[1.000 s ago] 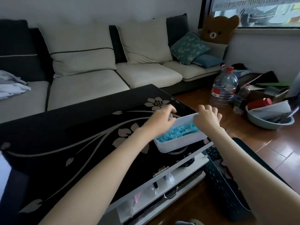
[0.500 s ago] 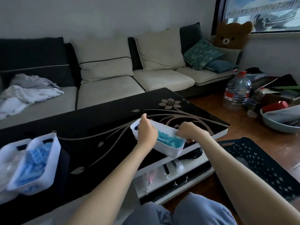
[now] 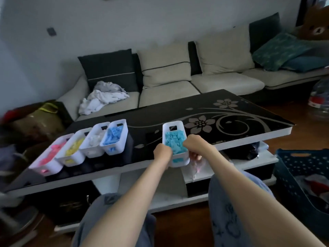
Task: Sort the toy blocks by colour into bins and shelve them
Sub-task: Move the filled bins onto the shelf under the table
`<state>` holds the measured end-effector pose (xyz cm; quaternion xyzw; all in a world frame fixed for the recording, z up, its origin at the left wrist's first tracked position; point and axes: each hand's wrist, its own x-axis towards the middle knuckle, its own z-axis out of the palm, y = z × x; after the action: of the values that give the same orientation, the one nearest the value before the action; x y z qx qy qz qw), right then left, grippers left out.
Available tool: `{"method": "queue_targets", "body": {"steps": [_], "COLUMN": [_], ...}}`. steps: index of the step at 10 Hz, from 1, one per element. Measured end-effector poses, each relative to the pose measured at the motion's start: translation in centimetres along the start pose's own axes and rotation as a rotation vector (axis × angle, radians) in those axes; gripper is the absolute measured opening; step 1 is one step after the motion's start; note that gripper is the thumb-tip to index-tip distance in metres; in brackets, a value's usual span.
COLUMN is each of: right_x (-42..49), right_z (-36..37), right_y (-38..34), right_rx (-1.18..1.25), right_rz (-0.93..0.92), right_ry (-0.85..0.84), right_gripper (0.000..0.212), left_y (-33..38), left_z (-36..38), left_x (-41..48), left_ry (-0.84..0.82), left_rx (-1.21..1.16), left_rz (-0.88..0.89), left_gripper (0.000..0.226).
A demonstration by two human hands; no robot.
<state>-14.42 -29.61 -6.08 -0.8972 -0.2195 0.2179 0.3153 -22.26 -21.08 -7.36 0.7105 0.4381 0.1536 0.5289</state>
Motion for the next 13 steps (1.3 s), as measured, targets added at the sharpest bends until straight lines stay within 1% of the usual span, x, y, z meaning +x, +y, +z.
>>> {"method": "queue_targets", "body": {"steps": [1, 2, 3, 4, 5, 6, 7, 8, 9, 10, 11, 12, 13], "right_x": [-1.4, -2.3, -3.3, -4.0, -4.4, -5.0, -5.9, -6.8, -7.0, -6.9, -6.4, -6.4, -6.4], "right_z": [1.6, 3.3, 5.1, 7.0, 8.3, 8.6, 8.1, 7.7, 8.7, 10.0, 10.8, 11.5, 12.6], "right_y": [-0.8, -1.3, -2.0, -2.2, -1.7, -1.4, -1.2, -0.9, -1.1, -1.1, -0.8, -0.5, -0.2], "right_rx": [-0.074, -0.168, -0.189, -0.236, -0.295, -0.312, -0.330, -0.333, -0.399, -0.499, -0.530, -0.540, -0.597], "right_rz": [-0.066, -0.113, -0.148, -0.196, -0.234, -0.213, -0.211, -0.266, -0.326, -0.369, -0.380, -0.379, -0.333], "right_ry": [-0.019, -0.053, -0.097, -0.085, -0.108, -0.128, -0.110, -0.121, -0.127, -0.134, -0.154, -0.166, -0.213], "right_gripper": [0.023, 0.021, 0.022, 0.021, 0.021, 0.021, 0.024, 0.028, 0.030, 0.032, 0.031, 0.030, 0.028], "left_y": [-1.7, -3.7, -5.0, -4.9, -5.2, -5.2, -5.3, -5.5, -7.0, -9.4, -10.8, -12.1, -13.2], "left_z": [-2.4, -5.1, -7.9, -9.9, -10.6, -9.9, -9.6, -10.4, -10.8, -10.8, -10.9, -11.3, -10.7], "left_x": [-1.2, 0.2, 0.1, -2.2, -2.8, -3.4, -3.6, -3.6, -4.3, -5.0, -4.3, -3.6, -2.5], "left_ry": [0.005, -0.054, -0.116, -0.192, -0.321, -0.404, -0.454, -0.488, -0.464, -0.424, -0.392, -0.363, -0.398], "left_rx": [-0.055, -0.082, 0.026, 0.149, 0.214, 0.338, 0.333, 0.245, 0.283, 0.263, 0.179, 0.109, 0.109], "left_rz": [-0.029, -0.071, -0.088, -0.096, -0.139, -0.119, -0.104, -0.109, -0.114, -0.142, -0.157, -0.214, -0.261], "left_gripper": [0.035, 0.032, 0.038, 0.034, 0.036, 0.037, 0.034, 0.036, 0.032, 0.031, 0.027, 0.025, 0.027]}}
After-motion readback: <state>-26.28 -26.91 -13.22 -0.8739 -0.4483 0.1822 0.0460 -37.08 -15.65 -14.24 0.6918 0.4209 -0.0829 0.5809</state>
